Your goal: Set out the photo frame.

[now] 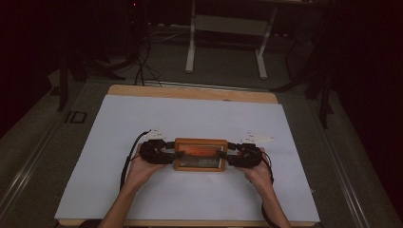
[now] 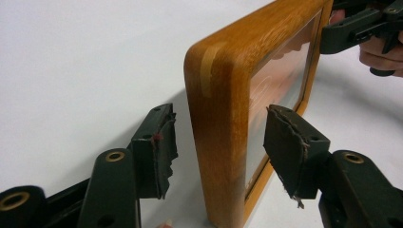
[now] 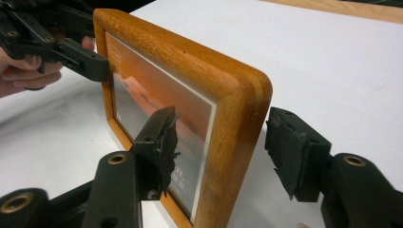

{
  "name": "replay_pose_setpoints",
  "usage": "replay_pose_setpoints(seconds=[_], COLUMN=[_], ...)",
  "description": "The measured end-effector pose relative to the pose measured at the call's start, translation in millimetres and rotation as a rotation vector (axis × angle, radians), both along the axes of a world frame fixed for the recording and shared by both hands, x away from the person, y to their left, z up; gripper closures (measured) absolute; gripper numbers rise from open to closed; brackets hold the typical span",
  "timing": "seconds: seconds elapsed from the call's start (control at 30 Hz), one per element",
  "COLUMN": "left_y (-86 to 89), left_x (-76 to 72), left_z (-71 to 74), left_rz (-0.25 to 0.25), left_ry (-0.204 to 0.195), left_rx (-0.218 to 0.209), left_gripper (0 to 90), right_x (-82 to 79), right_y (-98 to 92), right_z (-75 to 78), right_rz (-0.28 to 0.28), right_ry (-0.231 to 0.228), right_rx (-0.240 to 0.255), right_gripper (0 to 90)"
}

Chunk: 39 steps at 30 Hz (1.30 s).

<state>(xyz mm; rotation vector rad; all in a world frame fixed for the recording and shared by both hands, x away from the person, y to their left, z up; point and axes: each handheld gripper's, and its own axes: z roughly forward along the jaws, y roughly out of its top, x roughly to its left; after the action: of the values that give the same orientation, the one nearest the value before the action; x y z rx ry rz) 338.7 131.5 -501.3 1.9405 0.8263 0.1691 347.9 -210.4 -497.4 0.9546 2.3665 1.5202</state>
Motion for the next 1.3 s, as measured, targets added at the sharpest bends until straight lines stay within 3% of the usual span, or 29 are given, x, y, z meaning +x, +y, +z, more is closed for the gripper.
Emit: replay_pose_setpoints(seconds=[0.3, 0.5, 0.77, 1.13, 1.3], left_y=[7.7, 14.3, 21.5, 34.0, 37.6], left_x=[-4.3, -9.5, -12.1, -12.1, -10.5], left_z=[7.1, 12.7, 14.7, 6.1, 0.2], left_rz=[0.036, 0.053, 0.069, 0.116, 0.143], left_ry=[-0.025, -0.050, -0.052, -0.036, -0.029], left_rx=[-0.001, 0.023, 0.034, 0.060, 0.096], left_gripper=[42.5, 42.5, 42.3, 42.1, 42.1], right_x=[-4.4, -8.0, -11.4, -13.6, -11.8], right_y=[-4.0, -12.6, -21.1, -32.6, -36.1], right_z=[6.4, 8.5, 8.0, 1.4, -3.1], right_rz=[-0.010, -0.015, -0.013, -0.010, -0.023], right_ry=[-0.023, -0.023, -0.015, 0.016, 0.023], right_rx=[-0.021, -0.030, -0.039, -0.074, -0.109], right_gripper=[40.5, 39.6, 39.5, 39.4, 39.5])
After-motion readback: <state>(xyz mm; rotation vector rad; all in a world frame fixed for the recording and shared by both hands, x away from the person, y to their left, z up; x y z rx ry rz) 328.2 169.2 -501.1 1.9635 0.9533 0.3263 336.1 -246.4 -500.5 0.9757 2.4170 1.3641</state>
